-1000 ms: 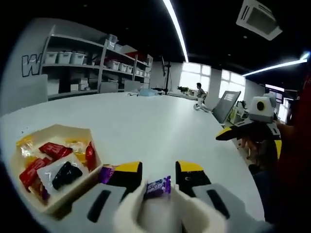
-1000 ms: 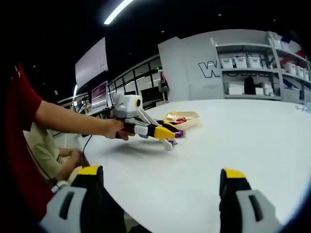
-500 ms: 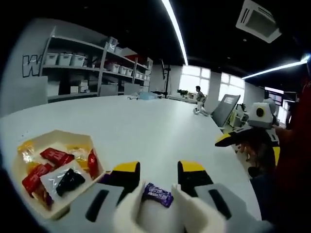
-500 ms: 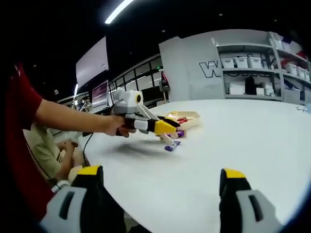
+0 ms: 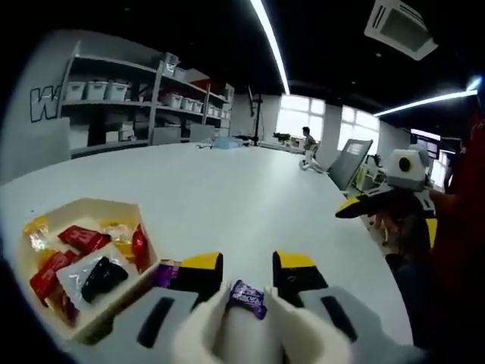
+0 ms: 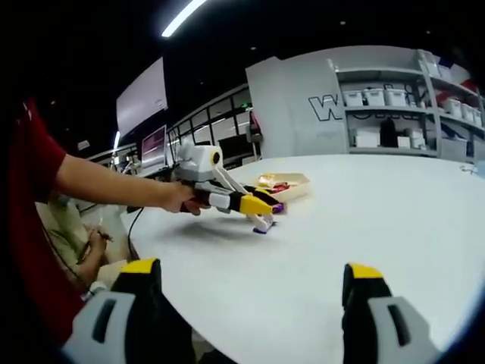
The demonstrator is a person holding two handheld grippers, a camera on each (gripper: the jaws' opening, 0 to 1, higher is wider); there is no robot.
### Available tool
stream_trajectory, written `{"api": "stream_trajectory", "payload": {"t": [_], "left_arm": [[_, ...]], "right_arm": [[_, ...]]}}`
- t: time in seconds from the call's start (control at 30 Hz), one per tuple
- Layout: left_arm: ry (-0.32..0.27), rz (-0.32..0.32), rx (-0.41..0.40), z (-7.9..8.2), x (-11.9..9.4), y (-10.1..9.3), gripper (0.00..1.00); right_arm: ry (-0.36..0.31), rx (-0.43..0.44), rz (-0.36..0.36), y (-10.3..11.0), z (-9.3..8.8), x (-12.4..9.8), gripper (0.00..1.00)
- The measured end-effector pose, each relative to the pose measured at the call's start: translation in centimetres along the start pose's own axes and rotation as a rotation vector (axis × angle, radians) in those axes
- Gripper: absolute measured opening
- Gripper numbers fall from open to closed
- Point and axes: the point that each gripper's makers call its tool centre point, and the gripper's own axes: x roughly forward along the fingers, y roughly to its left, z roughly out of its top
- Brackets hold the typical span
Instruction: Place the target food into the container with the food tongs after gripping and lifting it, then release it inside without dropping or visibly crushing the food.
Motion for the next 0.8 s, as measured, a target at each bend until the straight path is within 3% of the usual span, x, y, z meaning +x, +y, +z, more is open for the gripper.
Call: {"api": "stream_trajectory", "payload": {"t": [0.3,0.4,0.57,0.8], "left_arm": [[-0.002,0.022,-0.038,0.2,-0.2,0.0,0.21],[-0.028,0.017,-0.071,1.2,-0.6,-0.2,0.22],[-0.043,0.030,-0.051,2.4,-1.5,0.2,0.22],[-0.081,0.076,-0.047,4.6,-3.0,2.3,0.22]], "right_arm": [[-0.004,-0.004,-0.002,0.1,0.2,-0.1,0.99],[-0.005,-0.007,0.000,0.2,0.4,-0.1,0.99],[-0.003,-0.013,0.003,0.4,0.4,0.1,0.99],[-0.001,-0.012,0.005,0.5,0.3,0.1,0.99]]}}
